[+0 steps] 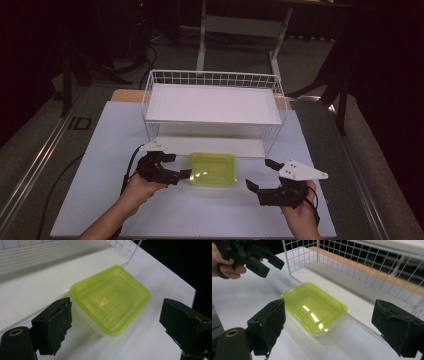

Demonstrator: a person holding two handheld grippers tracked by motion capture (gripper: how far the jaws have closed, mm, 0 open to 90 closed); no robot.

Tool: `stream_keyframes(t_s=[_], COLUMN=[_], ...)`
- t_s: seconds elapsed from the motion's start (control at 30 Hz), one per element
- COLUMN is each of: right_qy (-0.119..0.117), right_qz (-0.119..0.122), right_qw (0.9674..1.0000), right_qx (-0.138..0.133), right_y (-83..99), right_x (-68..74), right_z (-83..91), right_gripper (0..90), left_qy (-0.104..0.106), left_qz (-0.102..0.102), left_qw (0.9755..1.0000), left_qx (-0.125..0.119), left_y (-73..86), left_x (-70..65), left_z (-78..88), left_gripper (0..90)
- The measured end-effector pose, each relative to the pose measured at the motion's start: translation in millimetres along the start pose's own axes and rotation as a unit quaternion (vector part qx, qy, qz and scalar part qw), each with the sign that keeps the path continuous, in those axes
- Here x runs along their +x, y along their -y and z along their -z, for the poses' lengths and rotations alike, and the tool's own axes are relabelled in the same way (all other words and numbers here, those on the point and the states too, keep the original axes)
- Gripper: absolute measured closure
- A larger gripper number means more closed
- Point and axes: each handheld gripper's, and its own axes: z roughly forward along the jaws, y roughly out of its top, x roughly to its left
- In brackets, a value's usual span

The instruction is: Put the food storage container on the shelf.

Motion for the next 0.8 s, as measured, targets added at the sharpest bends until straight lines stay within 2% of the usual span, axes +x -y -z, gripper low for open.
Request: stream_keyframes(t_s=[0.07, 0.13, 0.17, 0.23, 0.27, 0.3, 0.33, 0.37, 0.4, 0.43, 0.47, 0.5, 0.53, 0.57, 0.6, 0.67, 0.7, 0.73, 0.8], right_qy=[0.002, 0.015, 0.009, 0.016, 0.016, 0.006, -0.008, -0.01, -0.01, -0.017, -0.017, -0.014, -0.017, -0.017, -0.017, -0.024, -0.024, -0.024, -0.03], right_qz=[-0.024, -0.045, -0.051, -0.069, -0.069, -0.084, -0.126, -0.143, -0.143, -0.171, -0.171, -0.182, -0.206, -0.206, -0.22, -0.241, -0.259, -0.259, -0.276], right_qw=[0.9997, 0.9987, 0.9983, 0.9968, 0.9968, 0.9954, 0.9898, 0.9871, 0.9871, 0.9814, 0.9814, 0.9791, 0.9734, 0.9734, 0.9697, 0.9628, 0.9565, 0.9565, 0.95], right_qx=[0.009, 0.017, 0.025, 0.038, 0.038, 0.045, 0.065, 0.072, 0.072, 0.085, 0.085, 0.09, 0.1, 0.1, 0.105, 0.12, 0.132, 0.132, 0.142], right_y=[-0.9, -1.0, -0.3, 1.4, 1.4, 2.8, 7.2, 8.9, 8.9, 11.8, 11.8, 13.0, 15.5, 15.5, 16.8, 19.9, 24.4, 24.4, 29.8], right_x=[-3.9, -6.0, -7.3, -10.1, -10.1, -12.6, -19.2, -21.9, -21.9, -27.3, -27.3, -29.9, -35.7, -35.7, -38.5, -42.7, -45.7, -45.7, -48.2], right_z=[-9.3, -18.8, -23.4, -33.4, -33.4, -38.1, -50.5, -54.7, -54.7, -62.5, -62.5, -66.0, -72.2, -72.2, -75.3, -82.2, -88.6, -88.6, -95.0], right_gripper=[11.8, 11.5, 11.5, 11.6, 11.6, 11.6, 12.9, 13.4, 13.4, 14.0, 14.0, 16.8, 21.5, 21.5, 23.1, 24.3, 27.3, 27.3, 30.3], left_qy=[0.0, -0.002, 0.001, 0.0, 0.0, -0.001, 0.0, -0.003, -0.003, -0.002, -0.003, -0.003, -0.019, -0.019, -0.012, -0.012, -0.009, -0.009, -0.01], left_qz=[0.007, 0.014, 0.021, 0.031, 0.031, 0.04, 0.044, 0.056, 0.056, 0.058, 0.062, 0.066, 0.083, 0.083, 0.091, 0.106, 0.12, 0.12, 0.127], left_qw=[1.0, 0.9999, 0.9998, 0.9995, 0.9995, 0.9992, 0.999, 0.9983, 0.9983, 0.9981, 0.9977, 0.9973, 0.995, 0.995, 0.994, 0.9919, 0.9901, 0.9901, 0.9889], left_qx=[0.001, 0.005, 0.005, 0.006, 0.006, 0.01, 0.011, 0.016, 0.016, 0.02, 0.026, 0.033, 0.051, 0.051, 0.058, 0.068, 0.072, 0.072, 0.076], left_y=[-3.9, -6.3, -6.8, -7.1, -7.1, -7.0, -6.8, -6.6, -6.6, -6.3, -6.1, -5.5, -3.8, -3.8, -2.6, 0.1, 2.5, 2.5, 3.9], left_x=[2.6, 5.0, 6.7, 9.5, 9.5, 11.5, 12.6, 14.3, 14.3, 15.9, 17.3, 19.0, 22.4, 22.4, 24.2, 26.9, 29.0, 29.0, 30.5], left_z=[-2.9, -5.8, -7.4, -10.7, -10.7, -13.7, -15.3, -19.3, -19.3, -21.0, -23.1, -25.5, -30.6, -30.6, -33.0, -38.0, -41.9, -41.9, -45.0], left_gripper=[11.7, 11.7, 11.7, 11.7, 11.7, 11.7, 11.7, 11.7, 11.7, 11.7, 11.7, 11.7, 11.8, 13.1, 13.1, 15.1, 16.0, 17.6, 20.2])
